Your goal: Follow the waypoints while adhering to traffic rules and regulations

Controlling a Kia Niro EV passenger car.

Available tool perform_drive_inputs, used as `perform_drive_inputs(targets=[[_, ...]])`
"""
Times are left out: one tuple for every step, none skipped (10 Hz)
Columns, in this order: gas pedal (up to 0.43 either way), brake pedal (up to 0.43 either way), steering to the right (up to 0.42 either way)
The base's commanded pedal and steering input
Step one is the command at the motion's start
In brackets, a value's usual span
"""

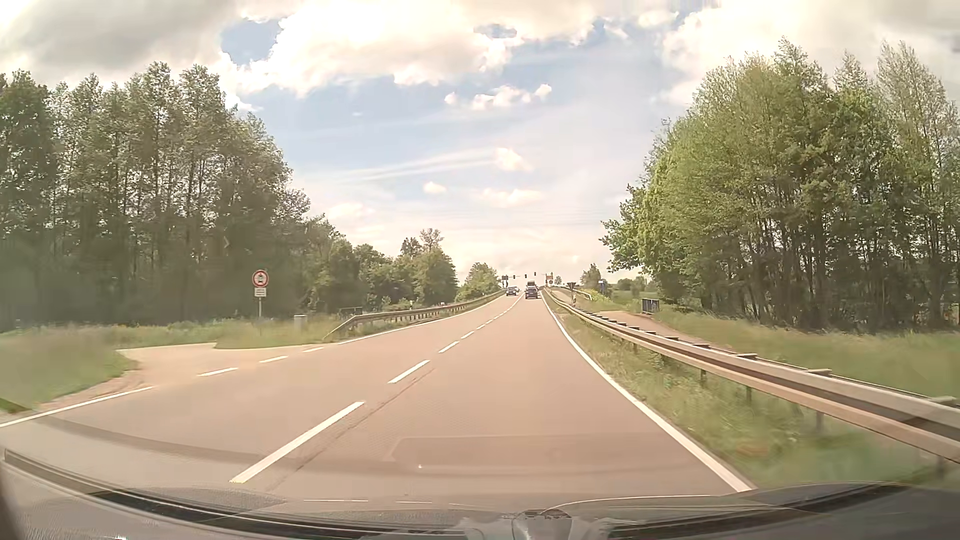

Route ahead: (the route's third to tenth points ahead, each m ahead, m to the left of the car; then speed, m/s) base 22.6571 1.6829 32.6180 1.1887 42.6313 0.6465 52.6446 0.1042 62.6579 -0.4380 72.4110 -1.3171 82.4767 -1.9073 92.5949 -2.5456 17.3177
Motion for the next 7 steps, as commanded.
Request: perform_drive_inputs(targets=[[0.098, 0.0, 0.015], [0.098, 0.0, 0.015], [0.098, 0.0, 0.015], [0.098, 0.0, 0.013], [0.098, 0.0, 0.011], [0.11, 0.0, 0.009], [0.11, 0.0, 0.009]])
